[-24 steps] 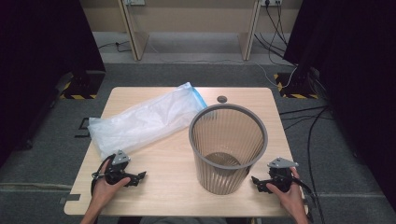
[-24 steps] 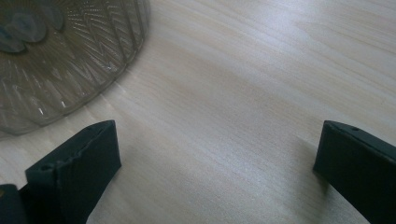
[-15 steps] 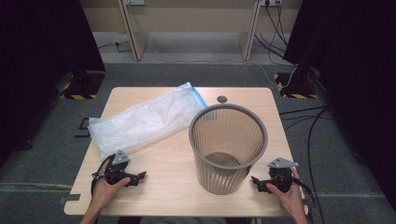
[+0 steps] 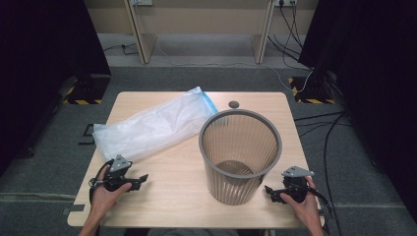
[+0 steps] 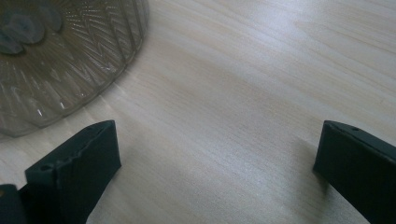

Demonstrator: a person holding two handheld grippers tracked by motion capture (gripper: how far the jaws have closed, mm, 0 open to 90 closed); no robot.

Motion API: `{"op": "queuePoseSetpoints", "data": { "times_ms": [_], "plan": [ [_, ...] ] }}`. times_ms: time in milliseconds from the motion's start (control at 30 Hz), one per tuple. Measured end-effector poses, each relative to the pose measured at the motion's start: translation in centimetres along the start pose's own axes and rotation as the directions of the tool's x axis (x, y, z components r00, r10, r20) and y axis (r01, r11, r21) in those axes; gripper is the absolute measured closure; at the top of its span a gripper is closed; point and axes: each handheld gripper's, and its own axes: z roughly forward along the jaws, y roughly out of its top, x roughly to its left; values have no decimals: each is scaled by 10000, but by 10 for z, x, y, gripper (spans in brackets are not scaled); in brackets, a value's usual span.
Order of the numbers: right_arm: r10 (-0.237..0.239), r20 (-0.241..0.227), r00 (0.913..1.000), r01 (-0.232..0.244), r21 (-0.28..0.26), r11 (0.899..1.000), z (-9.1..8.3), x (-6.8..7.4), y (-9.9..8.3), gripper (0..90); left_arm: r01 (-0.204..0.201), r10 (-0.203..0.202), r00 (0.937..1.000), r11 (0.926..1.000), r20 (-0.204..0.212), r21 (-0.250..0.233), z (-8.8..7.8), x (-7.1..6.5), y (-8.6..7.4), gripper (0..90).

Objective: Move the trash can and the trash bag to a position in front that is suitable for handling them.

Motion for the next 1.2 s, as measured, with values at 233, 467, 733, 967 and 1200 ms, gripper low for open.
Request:
{"op": "queuePoseSetpoints", "data": {
  "times_ms": [233,467,733,967,1200],
  "plan": [
    [25,18,10000,-25,7,10000,0,0,0,3,238,-294,9960,9975,-842,-662,-27,27,24,148],
    [24,16,10000,-24,10,10000,0,0,0,3,983,-982,9886,9951,-1139,-47,4,82,18,171],
    [-17,10,10000,17,-7,10000,0,0,0,2,1334,-1287,9902,9865,-540,954,20,86,-4,476],
    [-15,12,10000,15,-6,10000,1,0,0,2,940,-911,9955,9864,-273,1347,10,47,-11,519],
    [-19,12,10000,19,-9,10000,1,0,0,3,-432,263,9950,9832,966,1776,3,-7,10,343]
  ]
}}
